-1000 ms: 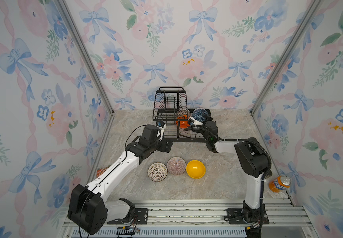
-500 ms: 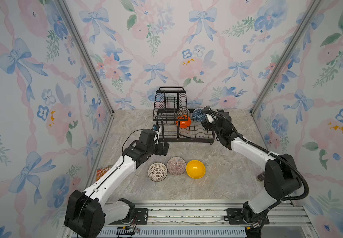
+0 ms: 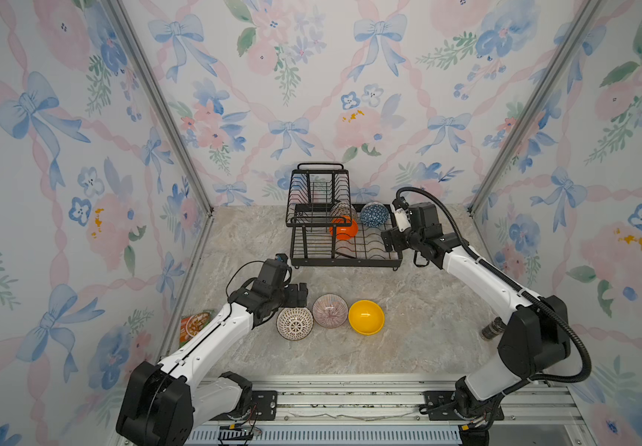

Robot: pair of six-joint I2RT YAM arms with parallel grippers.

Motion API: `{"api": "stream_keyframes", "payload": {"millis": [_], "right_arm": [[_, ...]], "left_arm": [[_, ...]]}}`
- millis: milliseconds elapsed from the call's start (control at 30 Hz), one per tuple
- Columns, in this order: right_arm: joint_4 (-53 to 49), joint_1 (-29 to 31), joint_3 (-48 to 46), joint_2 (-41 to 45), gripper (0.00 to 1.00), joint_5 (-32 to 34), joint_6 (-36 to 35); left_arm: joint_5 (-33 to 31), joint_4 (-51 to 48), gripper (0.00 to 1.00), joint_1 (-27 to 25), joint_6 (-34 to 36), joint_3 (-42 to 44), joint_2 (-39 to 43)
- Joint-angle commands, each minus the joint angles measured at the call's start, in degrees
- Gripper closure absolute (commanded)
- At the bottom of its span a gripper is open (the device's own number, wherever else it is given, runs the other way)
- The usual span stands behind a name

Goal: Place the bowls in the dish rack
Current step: 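Open the right gripper and withdraw it from the rack, then lower the left gripper onto the white lattice bowl rim and grasp it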

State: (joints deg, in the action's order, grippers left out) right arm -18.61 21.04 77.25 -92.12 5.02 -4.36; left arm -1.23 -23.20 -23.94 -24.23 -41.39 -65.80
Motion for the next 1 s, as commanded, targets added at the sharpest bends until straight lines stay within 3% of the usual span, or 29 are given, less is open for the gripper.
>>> {"api": "stream_keyframes", "payload": {"millis": [0, 367, 967], "right_arm": [[-3.89, -0.40, 1.77, 1.59, 0.03, -3.32, 2.86], [-3.63, -0.86, 1.98, 0.01, 0.03, -3.43, 2.33], [-3.19, -1.88, 1.74, -0.52, 0.03, -4.18, 2.59]], "left_arm": [[-3.29, -3.34, 0.02, 0.53, -2.88, 2.04, 0.87], [-4.48, -5.17, 0.04, 1.28, -5.48, 6.27, 2.67], [-1.47, -5.21, 0.52, 1.46, -2.85, 4.85, -2.77]]}}
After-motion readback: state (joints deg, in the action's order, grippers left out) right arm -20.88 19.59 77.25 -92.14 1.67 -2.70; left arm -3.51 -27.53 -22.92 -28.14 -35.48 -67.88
